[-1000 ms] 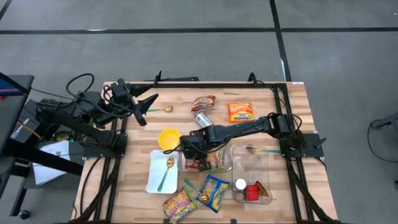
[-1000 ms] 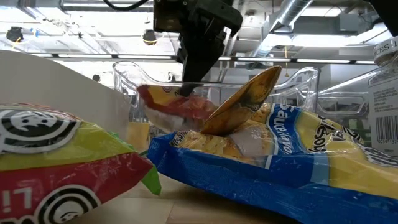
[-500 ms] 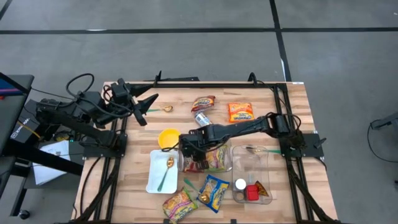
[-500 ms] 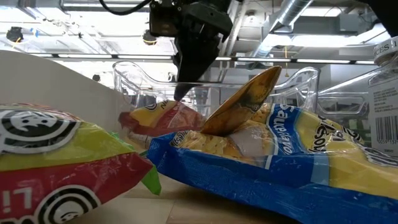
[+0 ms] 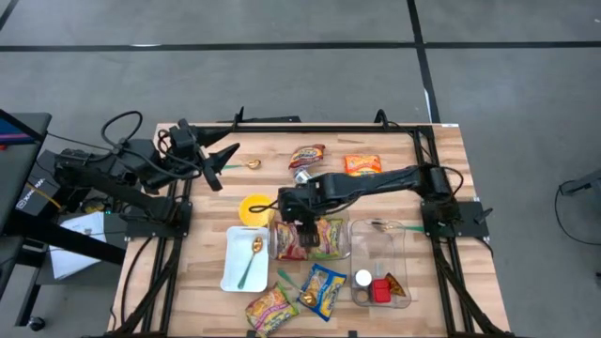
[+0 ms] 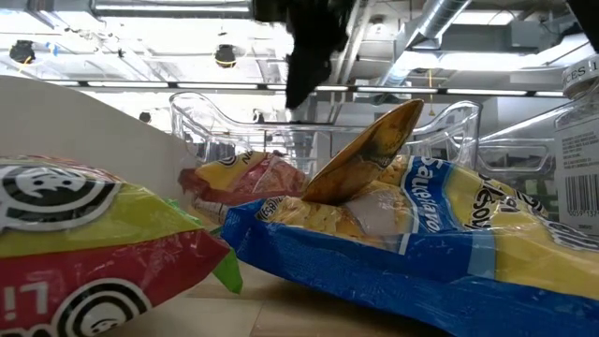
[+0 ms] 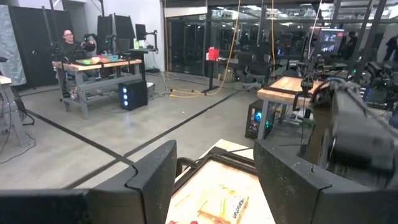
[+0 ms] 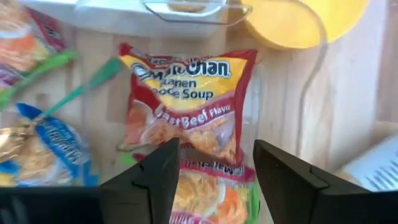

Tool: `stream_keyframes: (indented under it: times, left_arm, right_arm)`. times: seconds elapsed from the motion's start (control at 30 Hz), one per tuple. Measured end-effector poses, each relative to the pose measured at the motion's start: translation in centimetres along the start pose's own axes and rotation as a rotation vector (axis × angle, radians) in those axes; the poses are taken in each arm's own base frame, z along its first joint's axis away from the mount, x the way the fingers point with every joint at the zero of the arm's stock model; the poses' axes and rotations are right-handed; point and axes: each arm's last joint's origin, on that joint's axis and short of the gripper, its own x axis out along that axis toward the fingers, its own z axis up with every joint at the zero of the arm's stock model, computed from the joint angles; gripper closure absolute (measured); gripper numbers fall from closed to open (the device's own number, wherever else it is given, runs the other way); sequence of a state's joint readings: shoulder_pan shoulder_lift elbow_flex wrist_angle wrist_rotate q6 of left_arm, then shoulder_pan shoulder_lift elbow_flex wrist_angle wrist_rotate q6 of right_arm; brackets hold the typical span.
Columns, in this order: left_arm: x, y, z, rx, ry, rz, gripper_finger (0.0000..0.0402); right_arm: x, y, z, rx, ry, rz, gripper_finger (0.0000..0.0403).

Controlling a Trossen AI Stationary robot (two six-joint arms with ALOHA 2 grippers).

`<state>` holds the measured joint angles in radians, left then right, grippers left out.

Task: Pick & Place Food Item
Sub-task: Put the green spoon into the white bin

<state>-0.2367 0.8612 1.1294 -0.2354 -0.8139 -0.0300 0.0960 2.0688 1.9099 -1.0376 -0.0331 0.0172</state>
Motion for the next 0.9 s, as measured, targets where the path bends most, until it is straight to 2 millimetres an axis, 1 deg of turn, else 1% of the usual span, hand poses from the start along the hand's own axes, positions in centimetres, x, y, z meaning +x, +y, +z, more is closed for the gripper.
stream_keyframes:
  times: [0.17, 0.4, 0.63, 0.9]
  left_arm:
    - [0.0, 0.0, -0.2, 0.013, 0.014, -0.009, 0.0193]
    - [0.0, -0.2, -0.2, 0.015, 0.017, -0.062, 0.0193]
    - [0.0, -0.3, -0.3, 0.024, 0.031, -0.118, 0.0193]
    - [0.3, -1.1, -0.7, 0.007, 0.055, -0.239, 0.0193]
  right_arm:
    - [-4.2, 0.1, -0.2, 0.031, -0.097, -0.001, 0.0208]
    - [-9.6, 0.3, -1.4, 0.097, -0.183, 0.005, 0.0222]
    - [-14.2, 1.1, -3.6, 0.141, -0.217, -0.003, 0.0233]
    - [-18.7, 2.4, -6.4, 0.180, -0.278, -0.144, 0.0232]
